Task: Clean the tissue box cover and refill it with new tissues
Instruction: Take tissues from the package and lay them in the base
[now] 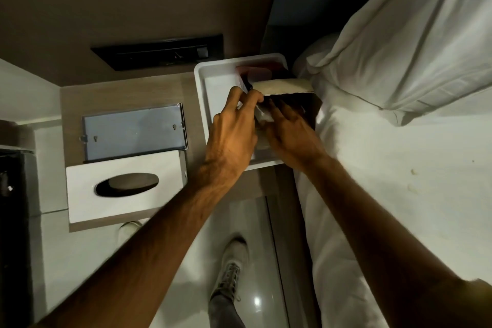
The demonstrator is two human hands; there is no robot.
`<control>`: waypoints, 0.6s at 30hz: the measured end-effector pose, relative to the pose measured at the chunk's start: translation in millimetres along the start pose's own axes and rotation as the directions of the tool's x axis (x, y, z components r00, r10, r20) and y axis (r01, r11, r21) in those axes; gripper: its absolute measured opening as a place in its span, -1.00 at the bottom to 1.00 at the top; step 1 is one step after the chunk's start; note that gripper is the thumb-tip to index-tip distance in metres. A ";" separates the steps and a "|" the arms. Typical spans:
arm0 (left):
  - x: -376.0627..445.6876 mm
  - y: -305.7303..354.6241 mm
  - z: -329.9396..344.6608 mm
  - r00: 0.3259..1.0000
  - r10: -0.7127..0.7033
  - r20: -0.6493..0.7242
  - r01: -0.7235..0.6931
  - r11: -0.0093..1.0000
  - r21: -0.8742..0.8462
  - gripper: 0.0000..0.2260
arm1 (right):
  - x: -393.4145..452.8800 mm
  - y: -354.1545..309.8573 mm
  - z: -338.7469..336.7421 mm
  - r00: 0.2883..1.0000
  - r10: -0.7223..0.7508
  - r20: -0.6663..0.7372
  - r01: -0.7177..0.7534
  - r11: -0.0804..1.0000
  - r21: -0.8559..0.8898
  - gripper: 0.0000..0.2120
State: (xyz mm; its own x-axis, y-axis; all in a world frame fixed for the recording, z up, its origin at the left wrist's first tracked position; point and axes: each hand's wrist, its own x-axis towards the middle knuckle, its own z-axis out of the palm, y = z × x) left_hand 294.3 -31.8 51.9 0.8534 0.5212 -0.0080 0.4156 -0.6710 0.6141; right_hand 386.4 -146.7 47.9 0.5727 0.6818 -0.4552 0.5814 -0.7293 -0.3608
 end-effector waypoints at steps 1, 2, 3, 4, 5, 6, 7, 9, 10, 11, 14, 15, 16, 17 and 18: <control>0.5 0.4 -1.3 1.000 0.007 -0.006 -0.007 1.000 -0.001 -0.55 | 2.5 5.3 -0.1 1.000 -0.008 0.015 0.008 0.999 -0.048 -0.42; 0.6 1.1 -2.7 1.000 0.010 -0.006 -0.010 1.000 -0.005 -0.55 | 3.5 9.5 -0.4 1.000 -0.025 0.016 0.026 0.996 -0.088 -0.38; 0.7 1.9 -3.8 1.000 0.005 -0.006 -0.005 1.000 -0.011 -0.56 | 3.9 12.7 -0.6 0.999 -0.042 0.024 0.045 0.992 -0.117 -0.33; 0.5 2.6 -4.6 1.000 -0.008 -0.009 0.008 1.000 -0.024 -0.58 | 2.9 15.2 -0.6 0.997 -0.056 0.044 0.062 0.988 -0.143 -0.27; 0.3 3.2 -4.9 0.999 -0.028 -0.018 0.027 0.999 -0.043 -0.60 | 1.2 17.0 -0.5 0.995 -0.072 0.068 0.083 0.982 -0.170 -0.22; -0.7 4.1 -4.8 0.998 -0.049 -0.028 0.048 0.997 -0.063 -0.62 | -1.6 18.2 0.3 0.993 -0.090 0.080 0.105 0.974 -0.201 -0.20; -2.3 4.9 -4.3 0.997 -0.067 -0.035 0.064 0.995 -0.075 -0.63 | -5.6 19.9 1.6 0.992 -0.112 0.066 0.124 0.964 -0.234 -0.24; -9.3 6.3 -0.6 0.996 -0.078 -0.037 0.075 0.994 -0.077 -0.65 | -15.2 22.4 4.7 0.983 -0.179 -0.043 0.159 0.944 -0.290 -0.38; -14.0 6.5 2.0 0.996 -0.078 -0.034 0.076 0.994 -0.075 -0.66 | -19.3 23.5 5.4 0.973 -0.209 -0.095 0.170 0.935 -0.311 -0.45; -18.8 6.0 5.1 0.996 -0.087 -0.029 0.084 0.993 -0.080 -0.66 | -23.2 23.7 5.4 0.966 -0.226 -0.125 0.176 0.931 -0.320 -0.51; -33.4 1.3 17.8 0.992 -0.125 0.018 0.126 0.987 -0.104 -0.58 | -35.0 21.1 0.6 0.952 -0.276 -0.136 0.220 0.920 -0.325 -0.60; -37.5 -0.7 23.6 0.991 -0.125 0.046 0.129 0.986 -0.107 -0.54 | -38.6 20.5 -0.7 0.942 -0.302 -0.148 0.242 0.914 -0.327 -0.62; -40.8 -2.6 29.7 0.989 -0.125 0.076 0.133 0.984 -0.121 -0.52 | -42.8 20.5 -2.1 0.933 -0.319 -0.165 0.254 0.911 -0.326 -0.66; -43.7 -4.9 35.8 0.985 -0.132 0.107 0.146 0.979 -0.144 -0.51 | -48.5 20.5 -4.0 0.933 -0.316 -0.173 0.251 0.915 -0.315 -0.70; -46.1 -7.2 41.9 0.979 -0.148 0.143 0.171 0.971 -0.166 -0.49 | -54.8 20.4 -6.3 0.941 -0.290 -0.174 0.234 0.930 -0.284 -0.73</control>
State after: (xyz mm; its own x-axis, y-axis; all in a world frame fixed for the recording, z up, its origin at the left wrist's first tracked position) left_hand 265.2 -73.1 14.7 0.8187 0.5340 -0.2114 0.4972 -0.4749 0.7261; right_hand 370.5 -198.6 70.6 0.4706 0.8633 -0.1822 0.8388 -0.5018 -0.2113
